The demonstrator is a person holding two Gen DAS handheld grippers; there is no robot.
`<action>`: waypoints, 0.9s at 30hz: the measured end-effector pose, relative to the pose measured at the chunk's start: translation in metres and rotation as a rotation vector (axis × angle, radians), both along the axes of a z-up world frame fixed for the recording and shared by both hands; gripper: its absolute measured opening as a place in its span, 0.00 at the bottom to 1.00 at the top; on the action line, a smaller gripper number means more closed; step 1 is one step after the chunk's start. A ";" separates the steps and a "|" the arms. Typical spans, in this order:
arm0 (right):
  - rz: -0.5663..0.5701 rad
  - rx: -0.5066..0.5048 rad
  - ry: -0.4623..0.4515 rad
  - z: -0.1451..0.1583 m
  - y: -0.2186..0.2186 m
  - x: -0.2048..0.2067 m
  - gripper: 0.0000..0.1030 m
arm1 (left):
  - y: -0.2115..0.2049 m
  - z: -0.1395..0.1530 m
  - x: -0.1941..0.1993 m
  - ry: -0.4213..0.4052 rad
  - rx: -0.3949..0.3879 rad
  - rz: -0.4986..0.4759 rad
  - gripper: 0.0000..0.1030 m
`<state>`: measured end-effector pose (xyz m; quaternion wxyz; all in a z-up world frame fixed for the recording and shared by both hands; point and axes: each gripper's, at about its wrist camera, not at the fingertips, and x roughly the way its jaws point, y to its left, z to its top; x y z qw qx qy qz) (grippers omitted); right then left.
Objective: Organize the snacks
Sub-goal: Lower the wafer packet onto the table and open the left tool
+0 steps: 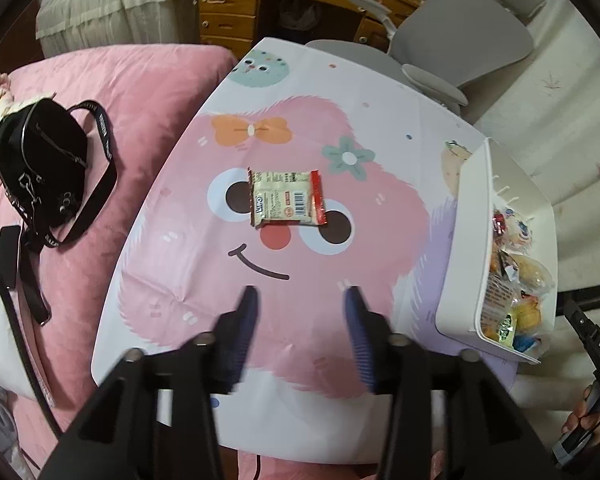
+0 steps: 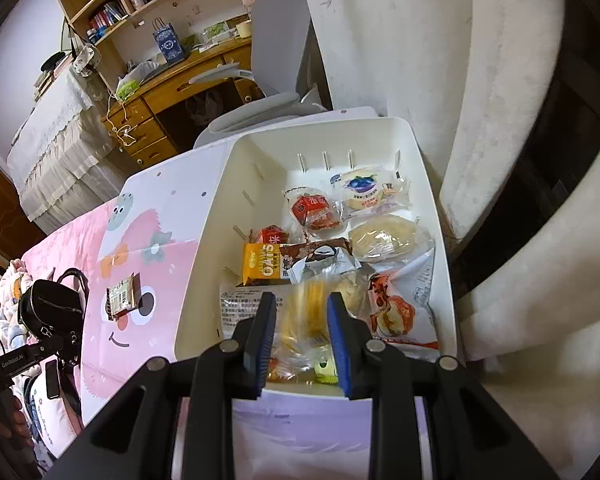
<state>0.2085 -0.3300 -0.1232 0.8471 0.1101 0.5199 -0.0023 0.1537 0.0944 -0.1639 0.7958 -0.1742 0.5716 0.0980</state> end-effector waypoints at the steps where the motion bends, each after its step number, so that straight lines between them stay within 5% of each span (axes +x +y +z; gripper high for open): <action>1: 0.003 0.001 0.002 -0.001 0.000 0.002 0.26 | 0.002 -0.004 0.003 0.007 0.001 0.001 0.48; 7: 0.010 0.002 0.075 -0.021 0.003 0.015 0.42 | 0.014 -0.026 0.029 0.040 -0.020 0.004 0.72; 15: -0.045 -0.044 0.144 -0.037 0.006 0.018 0.42 | 0.033 -0.074 0.081 0.080 -0.083 0.035 0.73; 27: -0.149 -0.092 0.218 -0.042 -0.001 -0.007 0.43 | 0.040 -0.140 0.131 0.197 -0.018 0.073 0.73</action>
